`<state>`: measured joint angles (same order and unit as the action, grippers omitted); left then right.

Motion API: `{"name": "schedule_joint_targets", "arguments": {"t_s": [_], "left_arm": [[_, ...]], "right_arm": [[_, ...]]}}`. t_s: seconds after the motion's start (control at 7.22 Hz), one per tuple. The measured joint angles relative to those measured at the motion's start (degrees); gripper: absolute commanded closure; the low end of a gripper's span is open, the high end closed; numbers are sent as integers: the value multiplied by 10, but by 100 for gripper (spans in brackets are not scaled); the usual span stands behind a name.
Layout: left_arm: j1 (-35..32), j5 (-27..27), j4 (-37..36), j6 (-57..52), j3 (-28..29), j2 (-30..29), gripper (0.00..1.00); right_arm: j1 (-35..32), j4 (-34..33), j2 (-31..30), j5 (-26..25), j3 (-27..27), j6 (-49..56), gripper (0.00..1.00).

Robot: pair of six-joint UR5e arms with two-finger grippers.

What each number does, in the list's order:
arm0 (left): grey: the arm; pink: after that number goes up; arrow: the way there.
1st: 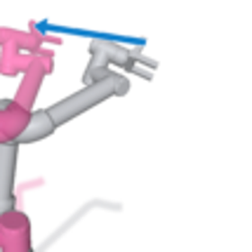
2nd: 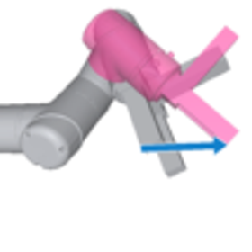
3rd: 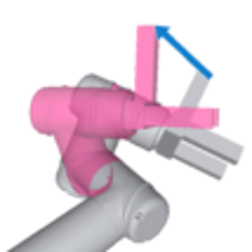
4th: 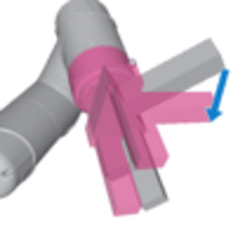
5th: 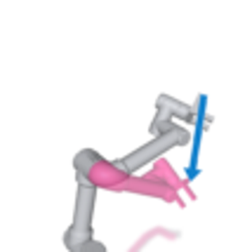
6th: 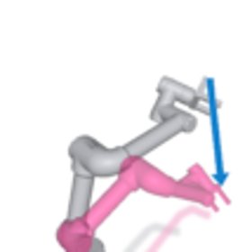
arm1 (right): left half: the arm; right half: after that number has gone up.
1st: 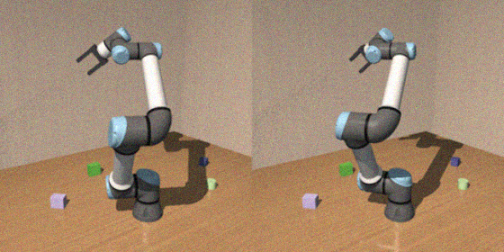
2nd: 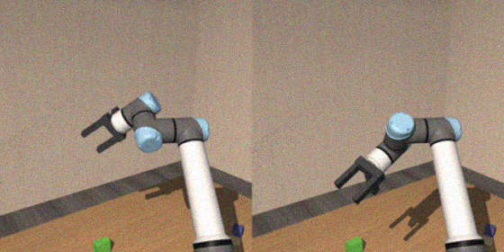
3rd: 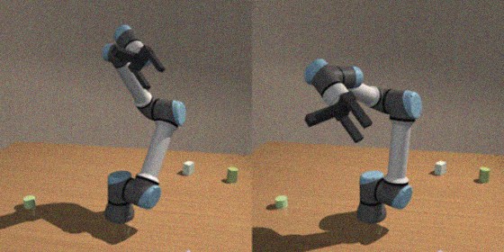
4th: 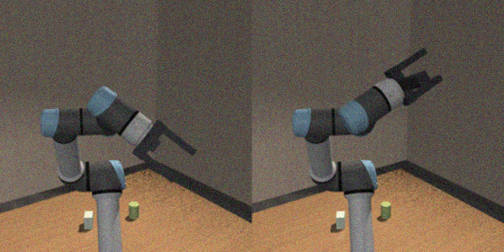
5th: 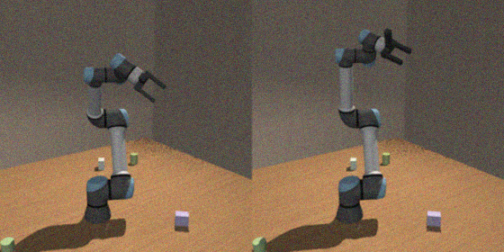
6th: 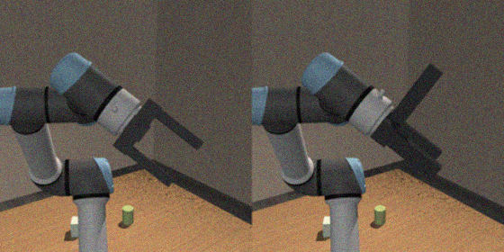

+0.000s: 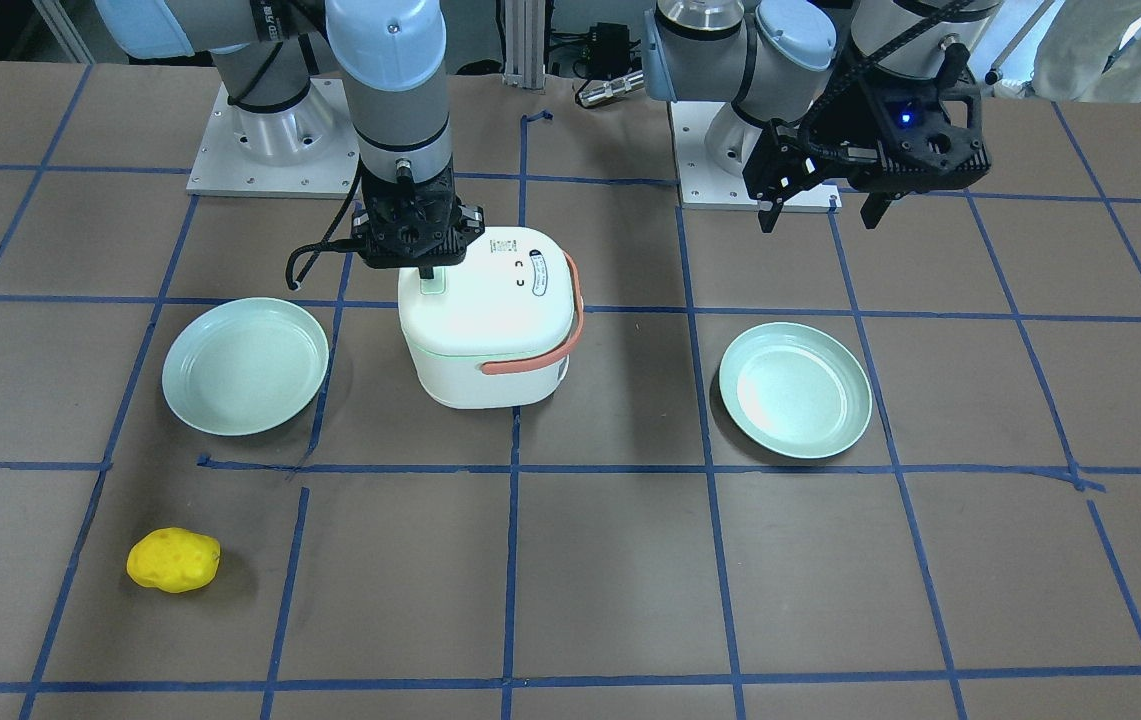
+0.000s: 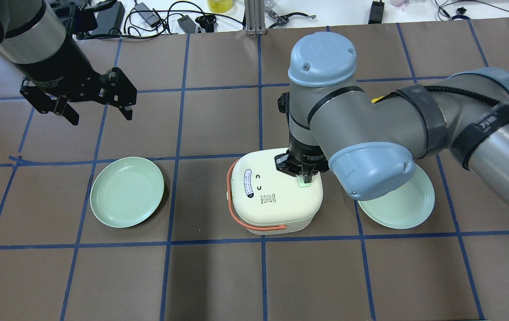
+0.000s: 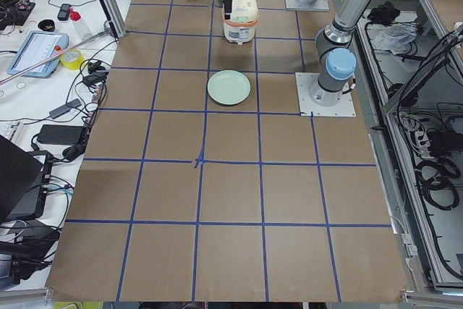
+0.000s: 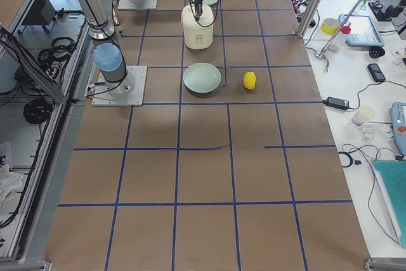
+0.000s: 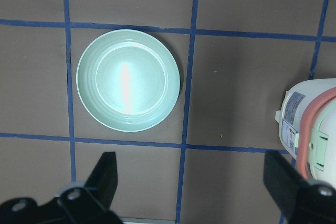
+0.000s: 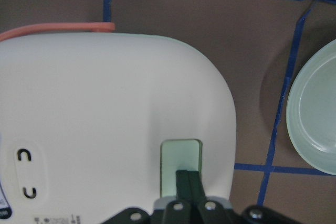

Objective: Press rice cooker button
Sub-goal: 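Raise the right gripper away from the cooker as the lid opens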

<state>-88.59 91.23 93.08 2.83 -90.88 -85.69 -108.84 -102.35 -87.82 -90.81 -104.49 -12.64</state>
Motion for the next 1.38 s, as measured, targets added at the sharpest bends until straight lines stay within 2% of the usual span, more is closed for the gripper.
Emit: {"name": "schedule_joint_targets", "arguments": {"t_s": [0.55,0.69,0.83,1.38], "left_arm": [[0,0,0,0,0,0,0],[0,0,0,0,0,0,0],[0,0,0,0,0,0,0],[0,0,0,0,0,0,0]], "right_arm": [[0,4,-2,-2,6,1,100],[1,2,-2,-2,7,1,34],[3,2,-2,-4,14,1,0],[53,72,-1,-10,111,18,0]]}}
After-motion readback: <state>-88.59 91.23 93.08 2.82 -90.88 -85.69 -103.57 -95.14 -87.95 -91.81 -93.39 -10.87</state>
